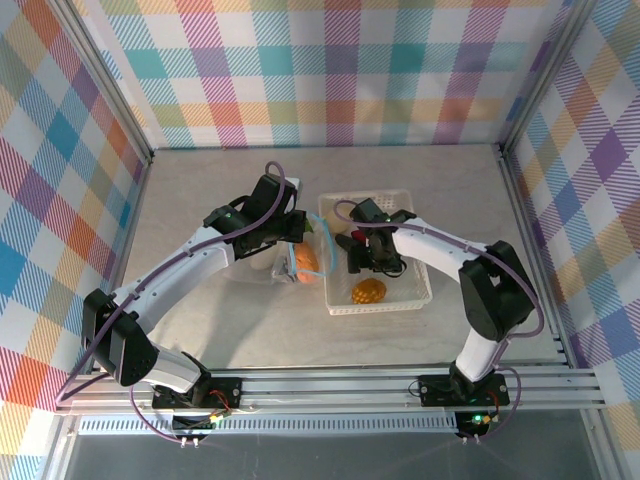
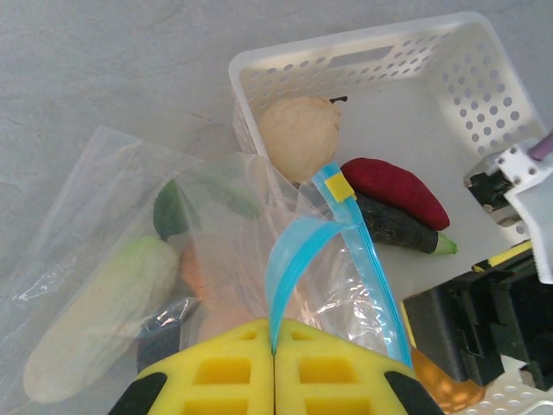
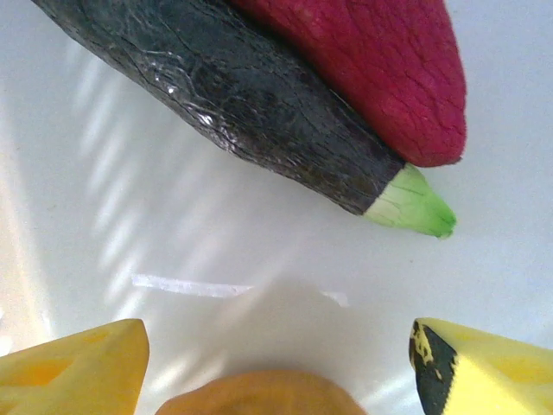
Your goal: Place the food in the zip-top bag and seal the zipper
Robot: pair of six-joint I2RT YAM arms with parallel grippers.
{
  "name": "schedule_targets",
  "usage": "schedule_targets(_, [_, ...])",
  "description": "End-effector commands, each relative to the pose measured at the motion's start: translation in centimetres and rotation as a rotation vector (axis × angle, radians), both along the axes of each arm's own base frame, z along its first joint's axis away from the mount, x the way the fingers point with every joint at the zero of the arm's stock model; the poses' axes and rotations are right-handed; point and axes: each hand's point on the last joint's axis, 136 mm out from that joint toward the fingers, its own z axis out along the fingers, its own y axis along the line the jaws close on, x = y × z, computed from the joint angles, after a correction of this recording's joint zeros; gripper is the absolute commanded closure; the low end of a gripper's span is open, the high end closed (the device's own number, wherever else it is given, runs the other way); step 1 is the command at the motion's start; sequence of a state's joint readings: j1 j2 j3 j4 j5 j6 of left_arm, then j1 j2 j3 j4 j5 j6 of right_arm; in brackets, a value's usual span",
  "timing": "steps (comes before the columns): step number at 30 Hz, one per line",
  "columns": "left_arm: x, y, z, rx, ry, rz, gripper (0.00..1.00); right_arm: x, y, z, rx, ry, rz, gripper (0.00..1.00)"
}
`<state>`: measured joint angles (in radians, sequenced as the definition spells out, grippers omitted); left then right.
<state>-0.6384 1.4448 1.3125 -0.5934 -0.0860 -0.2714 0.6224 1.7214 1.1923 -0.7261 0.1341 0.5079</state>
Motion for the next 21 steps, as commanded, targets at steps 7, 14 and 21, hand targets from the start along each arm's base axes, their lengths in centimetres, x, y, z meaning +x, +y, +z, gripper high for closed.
schedule_targets(7, [-0.4, 0.7, 1.2, -0.021, -0.032, 0.002, 0.88, 0.1, 0.4, 3.9, 0.072, -0.099, 0.047, 0.15])
schedule_targets(14, [-0.6, 0.9, 1.2, -0.012, -0.033, -0.002, 0.81, -3.9, -0.9, 3.1, 0.067, 0.051, 0.036, 0.13])
schedule_targets(21, [-0.5, 1.0, 1.2, -0.008, -0.034, -0.004, 0.79, -6.2, -1.0, 1.1, 0.117, 0.130, -0.021, 0.12])
